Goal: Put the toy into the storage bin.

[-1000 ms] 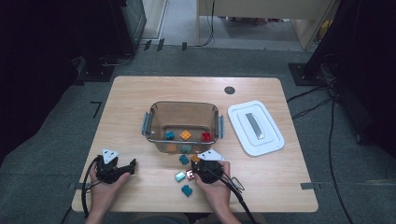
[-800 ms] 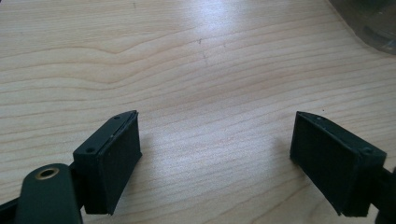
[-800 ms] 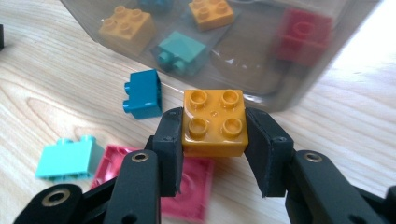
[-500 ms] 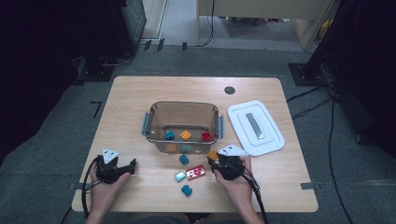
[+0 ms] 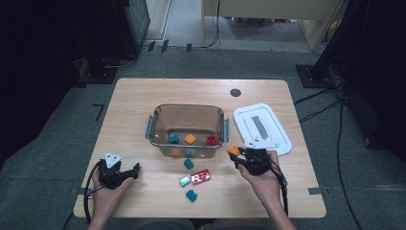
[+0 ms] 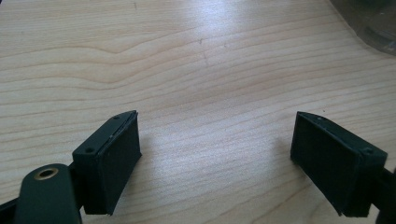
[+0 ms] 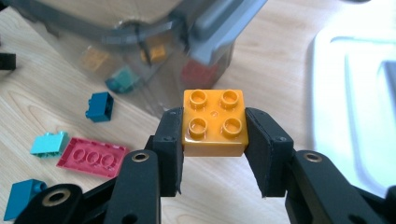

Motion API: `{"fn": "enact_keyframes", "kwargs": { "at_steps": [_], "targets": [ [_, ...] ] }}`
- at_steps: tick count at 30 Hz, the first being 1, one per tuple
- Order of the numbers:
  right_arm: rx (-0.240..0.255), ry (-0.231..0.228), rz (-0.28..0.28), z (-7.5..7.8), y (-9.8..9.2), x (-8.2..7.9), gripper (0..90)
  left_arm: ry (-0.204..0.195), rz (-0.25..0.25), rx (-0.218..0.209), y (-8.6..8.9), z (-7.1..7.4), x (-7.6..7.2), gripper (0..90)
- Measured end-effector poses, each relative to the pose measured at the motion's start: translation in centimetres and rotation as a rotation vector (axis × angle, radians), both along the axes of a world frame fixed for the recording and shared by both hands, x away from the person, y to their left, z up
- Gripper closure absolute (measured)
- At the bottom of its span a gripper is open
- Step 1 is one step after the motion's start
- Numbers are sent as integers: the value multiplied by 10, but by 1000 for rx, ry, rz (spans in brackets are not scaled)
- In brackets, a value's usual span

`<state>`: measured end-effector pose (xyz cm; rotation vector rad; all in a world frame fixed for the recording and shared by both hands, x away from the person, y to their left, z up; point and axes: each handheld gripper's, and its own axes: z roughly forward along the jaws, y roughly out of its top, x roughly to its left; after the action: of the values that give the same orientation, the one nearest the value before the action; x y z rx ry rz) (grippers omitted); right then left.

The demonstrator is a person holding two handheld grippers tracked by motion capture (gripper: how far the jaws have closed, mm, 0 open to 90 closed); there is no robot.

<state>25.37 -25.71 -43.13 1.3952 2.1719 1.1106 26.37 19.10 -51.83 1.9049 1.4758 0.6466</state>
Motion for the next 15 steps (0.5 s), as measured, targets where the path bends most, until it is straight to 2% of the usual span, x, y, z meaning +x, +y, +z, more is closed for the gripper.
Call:
{"fn": "enact_keyframes", "kwargs": {
  "at_steps": [8,15],
  "targets": [
    [-17,-43,18,34,-7,9,602,0,2,0,0,0,0,157],
    [-37,-58,52,57,-2,19,602,0,2,0,0,0,0,157]
  ]
}}
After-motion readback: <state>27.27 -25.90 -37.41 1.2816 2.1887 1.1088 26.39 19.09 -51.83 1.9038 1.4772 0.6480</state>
